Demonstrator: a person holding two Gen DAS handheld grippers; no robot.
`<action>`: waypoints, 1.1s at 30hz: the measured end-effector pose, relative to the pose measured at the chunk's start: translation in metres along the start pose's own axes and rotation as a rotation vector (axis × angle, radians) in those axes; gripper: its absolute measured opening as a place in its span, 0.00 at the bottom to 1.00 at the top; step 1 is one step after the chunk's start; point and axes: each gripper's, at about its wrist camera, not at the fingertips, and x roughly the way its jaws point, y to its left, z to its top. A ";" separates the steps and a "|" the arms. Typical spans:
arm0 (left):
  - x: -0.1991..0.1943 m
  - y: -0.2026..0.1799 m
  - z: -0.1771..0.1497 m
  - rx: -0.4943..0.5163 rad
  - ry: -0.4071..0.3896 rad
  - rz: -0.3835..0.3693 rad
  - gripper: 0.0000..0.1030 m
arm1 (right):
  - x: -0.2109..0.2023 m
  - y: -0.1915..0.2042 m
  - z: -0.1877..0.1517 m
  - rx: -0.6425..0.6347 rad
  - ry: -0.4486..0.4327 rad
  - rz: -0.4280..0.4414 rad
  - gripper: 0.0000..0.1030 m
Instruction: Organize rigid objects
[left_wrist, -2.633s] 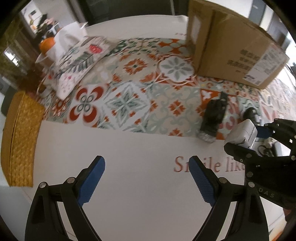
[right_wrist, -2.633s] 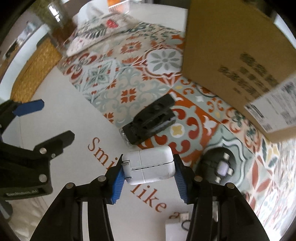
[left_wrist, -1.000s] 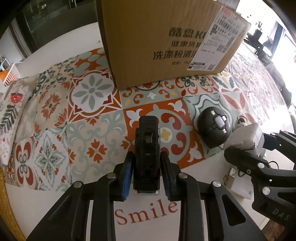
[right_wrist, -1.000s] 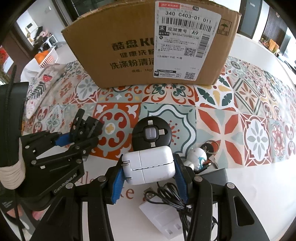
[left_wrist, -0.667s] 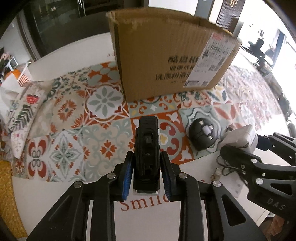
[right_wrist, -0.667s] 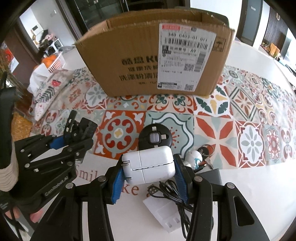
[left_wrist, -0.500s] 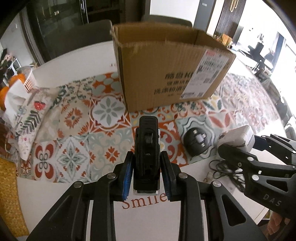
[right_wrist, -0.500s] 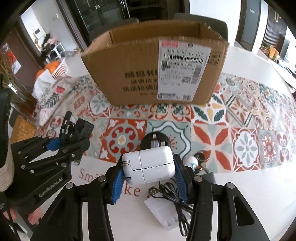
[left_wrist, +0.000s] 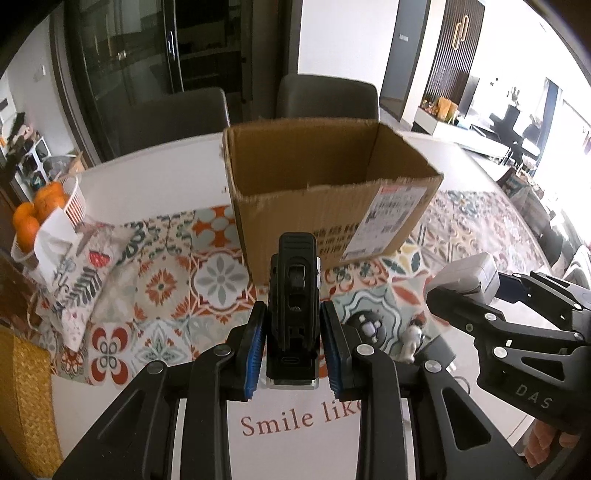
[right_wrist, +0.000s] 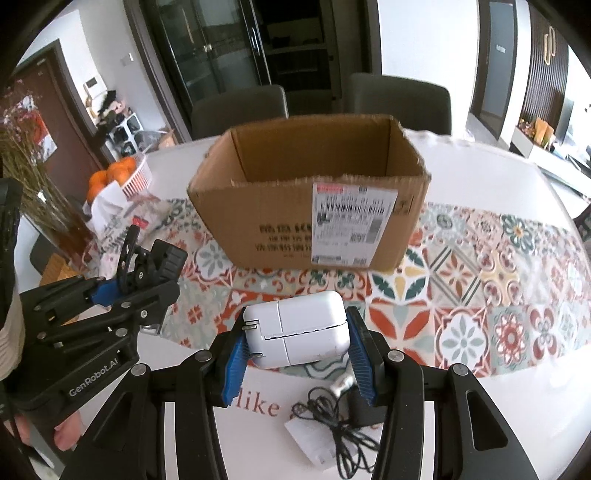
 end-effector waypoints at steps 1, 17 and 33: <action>-0.003 -0.001 0.003 0.002 -0.009 -0.001 0.28 | -0.002 -0.001 0.003 -0.001 -0.007 0.000 0.47; -0.026 -0.007 0.054 0.007 -0.117 0.003 0.28 | -0.028 -0.010 0.050 -0.026 -0.135 0.008 0.47; -0.005 -0.003 0.104 0.011 -0.131 0.000 0.28 | -0.023 -0.018 0.104 -0.069 -0.183 -0.011 0.47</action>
